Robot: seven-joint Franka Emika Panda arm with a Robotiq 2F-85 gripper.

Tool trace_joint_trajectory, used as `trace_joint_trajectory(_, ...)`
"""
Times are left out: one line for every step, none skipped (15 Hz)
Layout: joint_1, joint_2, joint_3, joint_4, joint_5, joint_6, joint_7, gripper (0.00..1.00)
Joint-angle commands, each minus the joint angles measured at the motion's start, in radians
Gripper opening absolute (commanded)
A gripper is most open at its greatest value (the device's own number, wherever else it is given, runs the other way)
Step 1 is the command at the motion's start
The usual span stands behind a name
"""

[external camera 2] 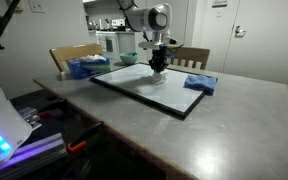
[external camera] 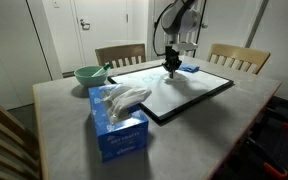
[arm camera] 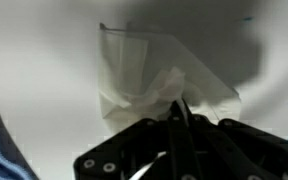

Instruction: Pick up the wipe and rub the white board

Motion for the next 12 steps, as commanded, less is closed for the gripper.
trace_joint_trajectory(-0.002,0.08,-0.052,0.029,-0.037,0.068,0.06,0.0)
trace_joint_trajectory(-0.003,0.08,-0.045,0.036,-0.028,0.052,0.063,0.0)
trace_joint_trajectory(-0.01,0.076,-0.025,0.042,-0.008,0.022,0.051,0.0)
trace_joint_trajectory(-0.017,0.066,0.005,0.039,0.012,-0.006,0.021,0.0)
trace_joint_trajectory(-0.017,0.059,0.025,0.033,0.019,-0.023,0.0,0.0)
trace_joint_trajectory(-0.021,0.052,0.056,0.027,0.033,-0.044,-0.034,0.0)
trace_joint_trajectory(-0.023,0.046,0.08,0.021,0.043,-0.066,-0.06,0.0)
trace_joint_trajectory(-0.02,0.043,0.095,0.021,0.05,-0.101,-0.077,0.0)
trace_joint_trajectory(-0.016,0.04,0.102,0.017,0.051,-0.132,-0.083,0.0)
trace_joint_trajectory(-0.01,0.036,0.096,0.006,0.05,-0.155,-0.067,0.0)
trace_joint_trajectory(-0.01,0.03,0.096,-0.003,0.054,-0.184,-0.057,0.0)
trace_joint_trajectory(-0.008,0.019,0.085,-0.026,0.053,-0.189,-0.036,0.0)
